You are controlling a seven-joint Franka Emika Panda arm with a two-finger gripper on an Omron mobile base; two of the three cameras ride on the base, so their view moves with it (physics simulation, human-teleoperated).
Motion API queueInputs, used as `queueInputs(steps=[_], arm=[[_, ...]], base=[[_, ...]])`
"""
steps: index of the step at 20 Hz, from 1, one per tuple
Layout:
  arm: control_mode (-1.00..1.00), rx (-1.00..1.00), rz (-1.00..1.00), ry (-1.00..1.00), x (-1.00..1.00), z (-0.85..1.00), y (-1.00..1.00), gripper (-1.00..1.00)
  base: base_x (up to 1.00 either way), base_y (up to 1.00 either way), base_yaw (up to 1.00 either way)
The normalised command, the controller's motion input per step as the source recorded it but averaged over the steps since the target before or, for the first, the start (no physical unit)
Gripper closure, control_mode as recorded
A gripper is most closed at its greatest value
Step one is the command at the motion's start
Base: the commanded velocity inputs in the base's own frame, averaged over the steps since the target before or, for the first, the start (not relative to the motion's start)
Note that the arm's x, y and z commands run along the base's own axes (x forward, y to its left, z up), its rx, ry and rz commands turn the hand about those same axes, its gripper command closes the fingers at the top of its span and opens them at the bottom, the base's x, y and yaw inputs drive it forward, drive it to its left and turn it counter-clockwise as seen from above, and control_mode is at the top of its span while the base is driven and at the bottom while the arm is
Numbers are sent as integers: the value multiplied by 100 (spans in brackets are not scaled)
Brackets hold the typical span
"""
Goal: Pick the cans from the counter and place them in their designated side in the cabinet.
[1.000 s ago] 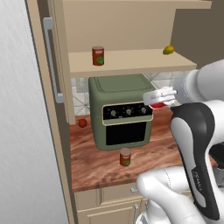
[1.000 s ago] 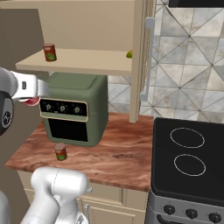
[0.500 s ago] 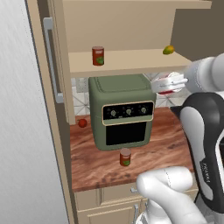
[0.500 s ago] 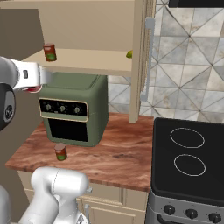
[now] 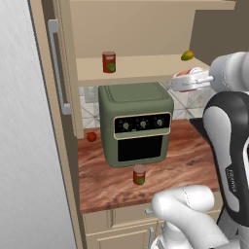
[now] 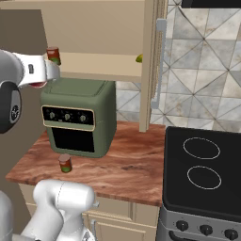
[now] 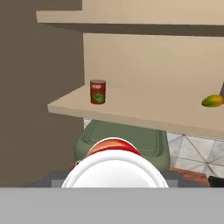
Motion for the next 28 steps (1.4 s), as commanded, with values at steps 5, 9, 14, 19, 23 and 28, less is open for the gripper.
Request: queueInputs(steps=[5, 9, 14, 19, 23, 28], arm=[[-100, 0, 1, -7, 14, 15, -3, 100], [-100, -1, 1, -5, 18, 3, 0, 100], [-100, -2, 0, -4, 21, 0, 0, 100], [-100, -2, 1, -2, 22, 0, 0, 100], [-100, -1, 1, 0, 22, 0, 0, 100], [-100, -1, 1, 0, 24, 0, 0, 100]], base=[[0, 0, 0], [0, 0, 0], [0, 0, 0], [0, 0, 0], [0, 0, 0], [0, 0, 0]])
